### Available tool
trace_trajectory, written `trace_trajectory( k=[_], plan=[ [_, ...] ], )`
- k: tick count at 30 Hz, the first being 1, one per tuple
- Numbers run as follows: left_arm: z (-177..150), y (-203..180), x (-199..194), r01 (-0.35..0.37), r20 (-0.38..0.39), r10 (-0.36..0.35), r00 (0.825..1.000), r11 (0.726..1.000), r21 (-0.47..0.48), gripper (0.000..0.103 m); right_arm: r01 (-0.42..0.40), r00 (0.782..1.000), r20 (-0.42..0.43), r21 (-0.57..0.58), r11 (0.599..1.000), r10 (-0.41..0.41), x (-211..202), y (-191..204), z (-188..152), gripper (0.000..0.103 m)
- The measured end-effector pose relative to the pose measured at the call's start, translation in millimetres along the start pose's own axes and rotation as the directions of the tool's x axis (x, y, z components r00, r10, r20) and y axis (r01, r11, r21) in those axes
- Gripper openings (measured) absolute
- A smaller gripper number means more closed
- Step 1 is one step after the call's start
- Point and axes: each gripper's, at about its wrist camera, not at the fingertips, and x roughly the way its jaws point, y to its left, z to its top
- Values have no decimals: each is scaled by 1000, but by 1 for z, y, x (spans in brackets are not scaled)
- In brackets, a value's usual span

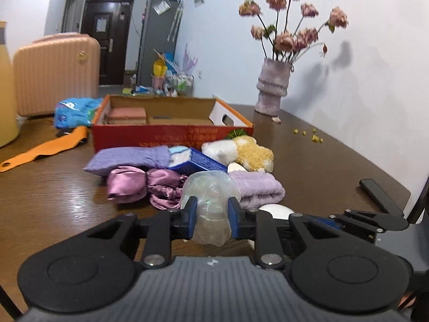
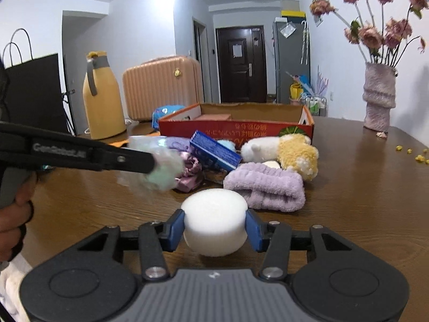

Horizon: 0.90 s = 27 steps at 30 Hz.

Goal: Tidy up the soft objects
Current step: 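Grasp the white foam cylinder with the right tool while the left tool grasps the clear plastic bag, then carry the foam cylinder and plastic bag over the cardboard box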

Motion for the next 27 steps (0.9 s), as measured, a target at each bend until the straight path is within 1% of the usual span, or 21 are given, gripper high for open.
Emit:
trace_trajectory(
  k=[5,10,13,15,18,21,23,25,27],
  plan=[
    [0,0,-26,-12,43,12,999,1000,-7,25,11,999,47,-6,1000,-10,-25,4,2,48],
    [4,2,-29,-15,54,15,998,1000,-11,25,11,998,61,-21,1000,-10,-29,6,7,48],
    [18,6,-22,7,62,-6,998,1000,-2,25,15,998,66,-35,999,-12,-25,3,16,48],
    [36,11,-13,10,81,-12,997,1000,22,25,6,997,74,-50,999,-2,-17,-2,31,48],
    [75,24,14,26,90,-30,995,998,49,25,-1,994,104,-92,996,11,4,-13,67,48],
    [121,46,64,49,36,-50,998,998,36,25,-23,992,116,-138,990,39,42,-28,112,48],
    [152,63,108,43,-17,-42,999,999,19,25,-43,996,77,-159,986,55,82,-41,143,48],
    [179,79,154,24,-66,-25,997,1000,-13,25,-38,999,20,-169,985,42,129,-54,171,48],
    [202,97,200,14,-113,-19,993,999,-47,25,-27,999,-46,-152,988,20,174,-66,194,48]
  ],
)
